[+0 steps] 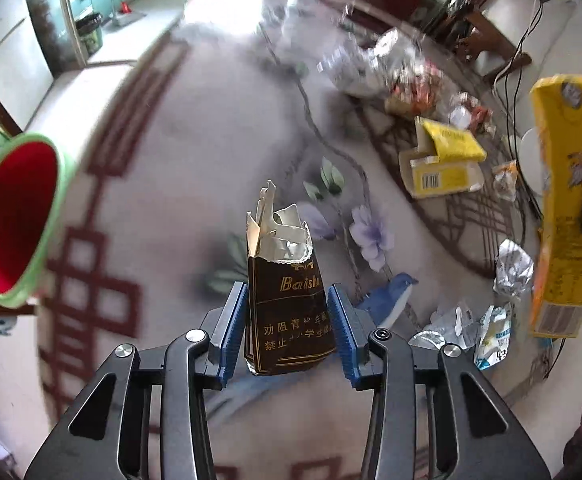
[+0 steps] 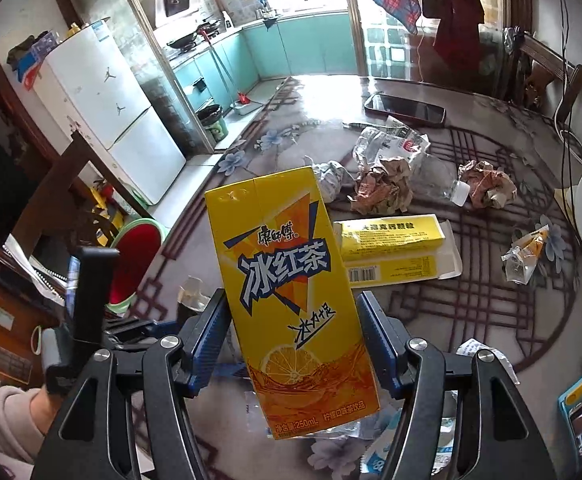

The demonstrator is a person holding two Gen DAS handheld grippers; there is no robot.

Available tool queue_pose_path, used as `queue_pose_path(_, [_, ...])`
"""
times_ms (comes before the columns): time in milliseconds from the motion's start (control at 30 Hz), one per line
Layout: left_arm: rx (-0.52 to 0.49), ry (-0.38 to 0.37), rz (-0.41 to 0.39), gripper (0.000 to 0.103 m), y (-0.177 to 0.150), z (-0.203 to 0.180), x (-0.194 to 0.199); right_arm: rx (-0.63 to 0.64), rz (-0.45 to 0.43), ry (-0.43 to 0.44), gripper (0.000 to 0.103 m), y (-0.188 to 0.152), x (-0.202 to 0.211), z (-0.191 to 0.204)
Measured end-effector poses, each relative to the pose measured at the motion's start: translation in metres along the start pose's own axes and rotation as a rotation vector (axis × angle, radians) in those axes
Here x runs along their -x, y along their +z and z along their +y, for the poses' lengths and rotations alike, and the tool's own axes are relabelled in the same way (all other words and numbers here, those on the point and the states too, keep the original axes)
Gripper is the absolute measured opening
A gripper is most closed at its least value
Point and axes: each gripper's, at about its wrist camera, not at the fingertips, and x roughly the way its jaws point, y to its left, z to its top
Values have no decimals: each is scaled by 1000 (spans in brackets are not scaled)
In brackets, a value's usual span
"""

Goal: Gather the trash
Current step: 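Carry the cigarette pack with the left tool over the red bucket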

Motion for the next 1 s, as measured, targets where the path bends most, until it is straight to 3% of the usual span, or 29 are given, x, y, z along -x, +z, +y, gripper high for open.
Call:
queue_pose_path(433, [145, 108, -151, 40, 32, 105, 53, 52, 26, 42, 63, 22, -37, 63])
queue_pose_path(767, [285, 226, -155, 40, 33, 197, 56, 166, 50, 128, 63, 49, -82, 148])
queue_pose_path(1000, [364, 272, -144, 41, 28, 242, 54, 224, 73, 240, 63, 70, -128, 209])
